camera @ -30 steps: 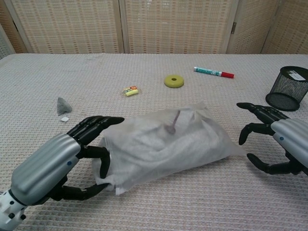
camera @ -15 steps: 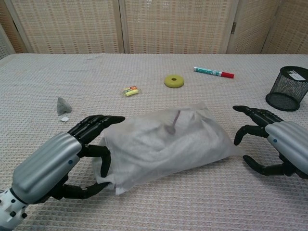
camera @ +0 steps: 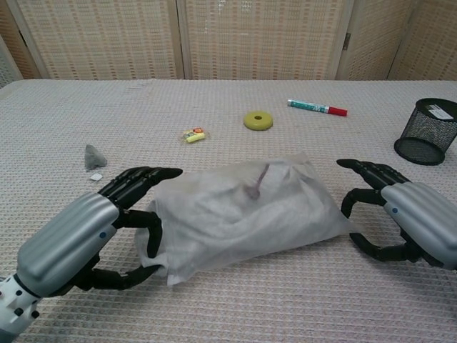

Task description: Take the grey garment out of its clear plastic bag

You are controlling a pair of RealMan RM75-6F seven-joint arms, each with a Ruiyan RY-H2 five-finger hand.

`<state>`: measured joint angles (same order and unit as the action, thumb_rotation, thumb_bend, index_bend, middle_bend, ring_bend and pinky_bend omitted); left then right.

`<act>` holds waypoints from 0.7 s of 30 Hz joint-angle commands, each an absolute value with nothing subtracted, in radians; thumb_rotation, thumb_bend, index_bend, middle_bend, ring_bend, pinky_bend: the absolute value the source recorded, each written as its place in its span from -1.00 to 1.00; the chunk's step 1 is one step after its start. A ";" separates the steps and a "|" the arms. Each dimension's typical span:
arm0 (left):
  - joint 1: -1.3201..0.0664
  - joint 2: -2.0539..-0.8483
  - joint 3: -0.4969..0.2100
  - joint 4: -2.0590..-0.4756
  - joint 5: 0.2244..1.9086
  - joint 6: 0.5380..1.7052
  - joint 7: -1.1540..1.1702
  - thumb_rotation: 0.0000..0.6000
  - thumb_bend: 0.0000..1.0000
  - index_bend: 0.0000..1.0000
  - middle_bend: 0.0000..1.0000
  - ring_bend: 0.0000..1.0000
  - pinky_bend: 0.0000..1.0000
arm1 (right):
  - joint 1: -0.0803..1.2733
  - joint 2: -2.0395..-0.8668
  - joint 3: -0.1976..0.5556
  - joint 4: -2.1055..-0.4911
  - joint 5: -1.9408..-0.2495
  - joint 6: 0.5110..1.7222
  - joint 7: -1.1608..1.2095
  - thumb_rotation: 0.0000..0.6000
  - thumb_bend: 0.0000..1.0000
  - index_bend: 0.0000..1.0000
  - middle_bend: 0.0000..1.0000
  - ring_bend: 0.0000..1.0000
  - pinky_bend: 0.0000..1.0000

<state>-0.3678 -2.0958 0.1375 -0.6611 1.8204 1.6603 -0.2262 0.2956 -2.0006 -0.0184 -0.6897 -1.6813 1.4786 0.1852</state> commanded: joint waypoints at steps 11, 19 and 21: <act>-0.371 -2.088 0.133 -0.669 1.819 1.666 -0.223 1.00 -0.10 0.35 -0.80 -1.00 -0.96 | 0.301 -2.030 -0.003 -0.667 -1.666 1.509 0.195 1.00 -0.28 0.29 -0.78 -1.00 -1.00; -0.379 -2.057 0.128 -0.677 1.831 1.700 -0.206 1.00 -0.09 0.34 -0.80 -1.00 -0.96 | 0.296 -1.993 0.015 -0.691 -1.648 1.530 0.176 1.00 -0.28 0.43 -0.69 -1.00 -1.00; -0.382 -2.038 0.125 -0.676 1.834 1.715 -0.199 1.00 -0.08 0.34 -0.80 -1.00 -0.96 | 0.294 -1.972 0.020 -0.702 -1.643 1.533 0.163 1.00 -0.28 0.43 -0.69 -1.00 -1.00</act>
